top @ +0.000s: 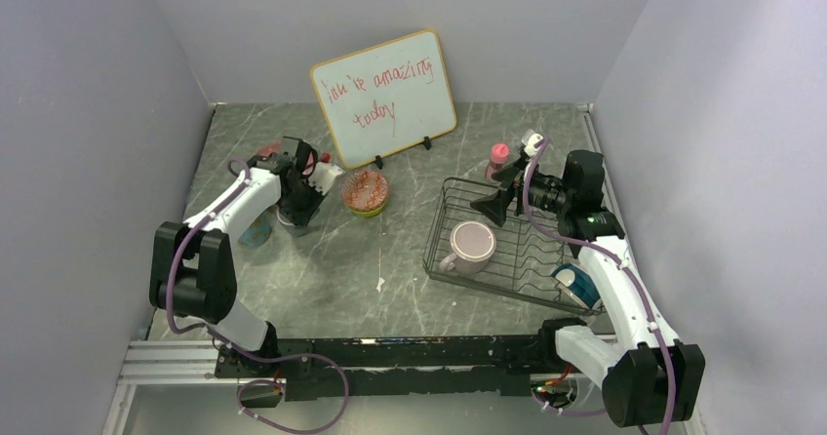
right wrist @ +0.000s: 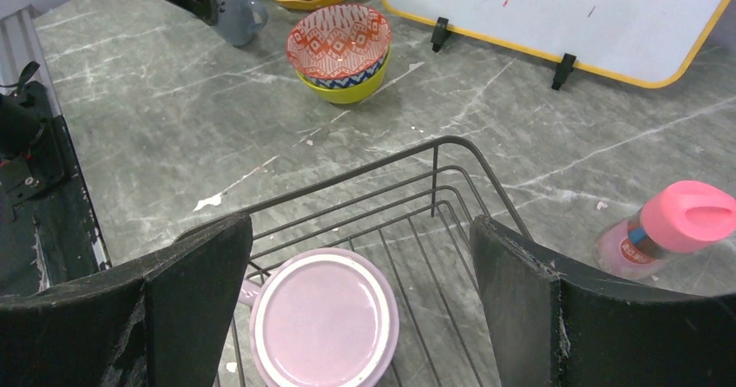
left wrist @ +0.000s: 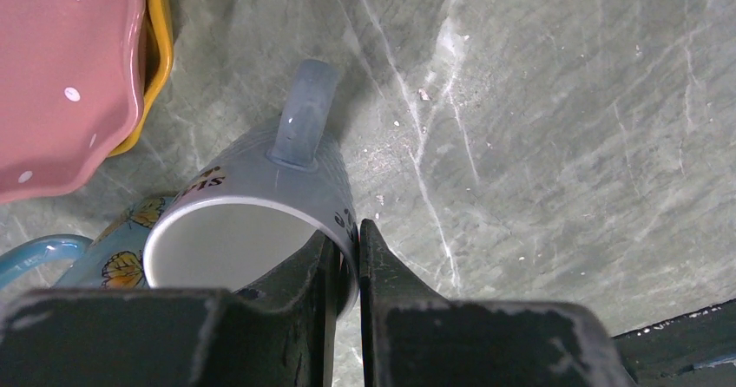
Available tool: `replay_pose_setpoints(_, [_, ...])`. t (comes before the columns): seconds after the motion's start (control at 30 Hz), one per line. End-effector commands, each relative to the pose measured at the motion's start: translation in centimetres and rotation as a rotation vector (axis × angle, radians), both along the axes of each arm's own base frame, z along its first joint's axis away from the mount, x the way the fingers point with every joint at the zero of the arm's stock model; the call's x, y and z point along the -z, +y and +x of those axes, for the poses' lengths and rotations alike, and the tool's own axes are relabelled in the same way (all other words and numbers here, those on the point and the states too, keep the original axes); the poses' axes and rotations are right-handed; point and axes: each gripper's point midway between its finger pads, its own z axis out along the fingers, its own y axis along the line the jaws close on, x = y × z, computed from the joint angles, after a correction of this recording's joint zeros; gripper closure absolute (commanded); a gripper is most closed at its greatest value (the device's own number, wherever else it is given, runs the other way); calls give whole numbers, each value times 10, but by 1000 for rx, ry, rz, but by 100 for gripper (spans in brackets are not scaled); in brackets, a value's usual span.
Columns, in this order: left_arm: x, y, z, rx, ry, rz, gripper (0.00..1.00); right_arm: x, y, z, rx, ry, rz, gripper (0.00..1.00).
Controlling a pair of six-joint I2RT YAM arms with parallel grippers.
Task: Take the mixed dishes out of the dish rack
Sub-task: Place the cup at the center of the board.
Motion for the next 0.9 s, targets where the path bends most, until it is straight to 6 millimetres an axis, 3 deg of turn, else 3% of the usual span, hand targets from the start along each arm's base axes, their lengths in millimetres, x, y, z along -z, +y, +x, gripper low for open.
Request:
replay_pose_setpoints(0.0, [1, -2, 6, -11, -25, -32, 94, -17, -1, 4, -5, -83, -5, 1])
replay_pose_setpoints(0.3, [10, 1, 1, -18, 11, -28, 85, -13, -2, 4, -11, -71, -12, 1])
replay_pose_setpoints(0.47, [8, 3, 0, -21, 9, -22, 65, -11, -7, 6, 5, -74, -55, 1])
replay_pose_setpoints(0.57, [0, 5, 1, -24, -14, -19, 40, -7, -10, 6, 7, -38, -96, 1])
replay_pose_setpoints(0.67, [-12, 5, 4, -30, -48, -24, 27, 4, -12, -1, -18, -1, -162, 1])
replay_pose_setpoints(0.87, [-47, -3, 9, -54, -118, -81, 16, 23, -6, -18, -109, -44, -403, 1])
